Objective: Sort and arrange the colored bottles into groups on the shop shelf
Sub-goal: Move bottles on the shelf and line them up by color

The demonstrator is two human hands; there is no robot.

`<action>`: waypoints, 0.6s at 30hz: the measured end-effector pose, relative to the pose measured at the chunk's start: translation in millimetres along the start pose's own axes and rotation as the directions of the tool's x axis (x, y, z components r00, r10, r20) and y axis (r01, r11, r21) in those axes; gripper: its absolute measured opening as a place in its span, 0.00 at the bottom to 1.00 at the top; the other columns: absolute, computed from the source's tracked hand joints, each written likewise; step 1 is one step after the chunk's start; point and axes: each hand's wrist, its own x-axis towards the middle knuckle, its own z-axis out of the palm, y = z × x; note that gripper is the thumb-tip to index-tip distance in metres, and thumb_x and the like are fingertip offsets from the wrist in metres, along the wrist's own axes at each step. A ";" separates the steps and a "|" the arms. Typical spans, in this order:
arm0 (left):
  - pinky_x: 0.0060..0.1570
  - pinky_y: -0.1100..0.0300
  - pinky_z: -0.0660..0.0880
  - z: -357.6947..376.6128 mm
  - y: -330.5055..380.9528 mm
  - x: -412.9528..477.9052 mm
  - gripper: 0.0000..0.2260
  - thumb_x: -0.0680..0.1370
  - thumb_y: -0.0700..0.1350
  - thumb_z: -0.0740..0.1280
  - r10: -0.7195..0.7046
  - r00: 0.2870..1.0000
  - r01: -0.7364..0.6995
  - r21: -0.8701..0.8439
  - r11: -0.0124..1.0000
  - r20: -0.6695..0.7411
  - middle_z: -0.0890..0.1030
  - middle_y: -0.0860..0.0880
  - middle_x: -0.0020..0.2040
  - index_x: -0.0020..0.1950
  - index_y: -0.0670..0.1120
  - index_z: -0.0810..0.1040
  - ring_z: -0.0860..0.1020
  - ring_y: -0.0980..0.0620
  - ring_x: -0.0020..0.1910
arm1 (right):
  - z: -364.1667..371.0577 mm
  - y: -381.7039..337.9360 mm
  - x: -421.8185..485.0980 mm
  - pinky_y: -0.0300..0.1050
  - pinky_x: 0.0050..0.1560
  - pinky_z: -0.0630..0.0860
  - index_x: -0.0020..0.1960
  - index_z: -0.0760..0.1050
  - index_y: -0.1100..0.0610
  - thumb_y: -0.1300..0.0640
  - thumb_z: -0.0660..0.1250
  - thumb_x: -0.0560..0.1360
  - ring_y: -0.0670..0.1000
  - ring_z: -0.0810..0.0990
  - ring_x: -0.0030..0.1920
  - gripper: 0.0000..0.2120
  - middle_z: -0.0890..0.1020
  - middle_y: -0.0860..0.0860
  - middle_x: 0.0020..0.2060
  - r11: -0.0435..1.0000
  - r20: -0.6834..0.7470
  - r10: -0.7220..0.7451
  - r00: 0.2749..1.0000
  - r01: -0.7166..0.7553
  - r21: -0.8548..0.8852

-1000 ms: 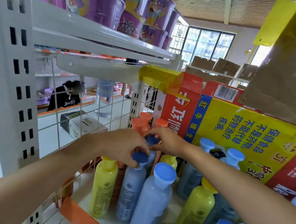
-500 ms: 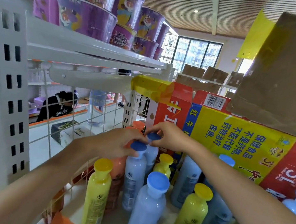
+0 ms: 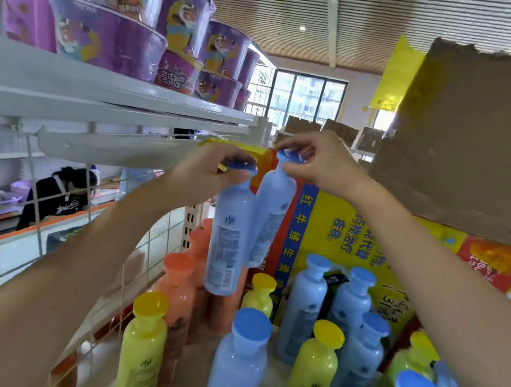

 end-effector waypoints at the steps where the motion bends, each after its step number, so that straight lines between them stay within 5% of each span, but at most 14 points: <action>1: 0.48 0.75 0.69 -1.3 4.3 5.4 0.11 0.77 0.37 0.63 0.010 1.000 -0.010 0.006 1.000 -0.013 0.78 0.50 0.52 0.59 0.42 0.76 0.75 0.56 0.51 | -6.9 -0.9 -0.5 0.31 0.39 0.69 0.50 0.81 0.50 0.63 0.70 0.67 0.36 0.74 0.35 0.14 0.80 0.47 0.38 1.000 -0.023 0.009 1.000 -0.009 -0.015; 5: 0.55 0.61 0.72 -0.3 20.8 23.5 0.10 0.76 0.39 0.65 0.056 0.998 -0.056 0.003 0.998 -0.028 0.79 0.52 0.50 0.57 0.46 0.77 0.76 0.55 0.52 | -30.9 -3.2 -13.8 0.39 0.42 0.69 0.51 0.81 0.53 0.61 0.71 0.67 0.40 0.72 0.36 0.13 0.79 0.53 0.42 0.994 -0.077 0.070 0.995 -0.076 -0.080; 10: 0.46 0.75 0.71 17.0 40.2 38.9 0.09 0.75 0.40 0.67 0.130 0.989 -0.130 -0.012 0.991 0.068 0.78 0.57 0.44 0.54 0.50 0.76 0.75 0.65 0.45 | -60.2 1.2 -43.4 0.25 0.33 0.66 0.51 0.82 0.55 0.62 0.70 0.67 0.33 0.72 0.31 0.13 0.77 0.45 0.36 0.970 -0.135 0.139 0.981 -0.163 -0.182; 14: 0.51 0.64 0.72 40.4 57.1 54.4 0.11 0.74 0.41 0.68 0.157 0.981 -0.159 0.003 0.987 0.116 0.79 0.51 0.50 0.57 0.46 0.78 0.77 0.55 0.50 | -85.8 11.3 -70.0 0.29 0.37 0.67 0.51 0.82 0.54 0.61 0.70 0.67 0.38 0.72 0.31 0.13 0.77 0.47 0.36 0.930 -0.173 0.222 0.960 -0.262 -0.257; 18: 0.40 0.77 0.68 66.0 83.1 67.4 0.13 0.74 0.38 0.67 0.230 0.965 -0.227 -0.040 0.973 0.127 0.78 0.49 0.50 0.59 0.43 0.77 0.75 0.54 0.47 | -111.4 23.9 -96.6 0.28 0.37 0.67 0.51 0.82 0.54 0.61 0.70 0.66 0.41 0.72 0.33 0.13 0.79 0.51 0.39 0.881 -0.214 0.286 0.934 -0.344 -0.325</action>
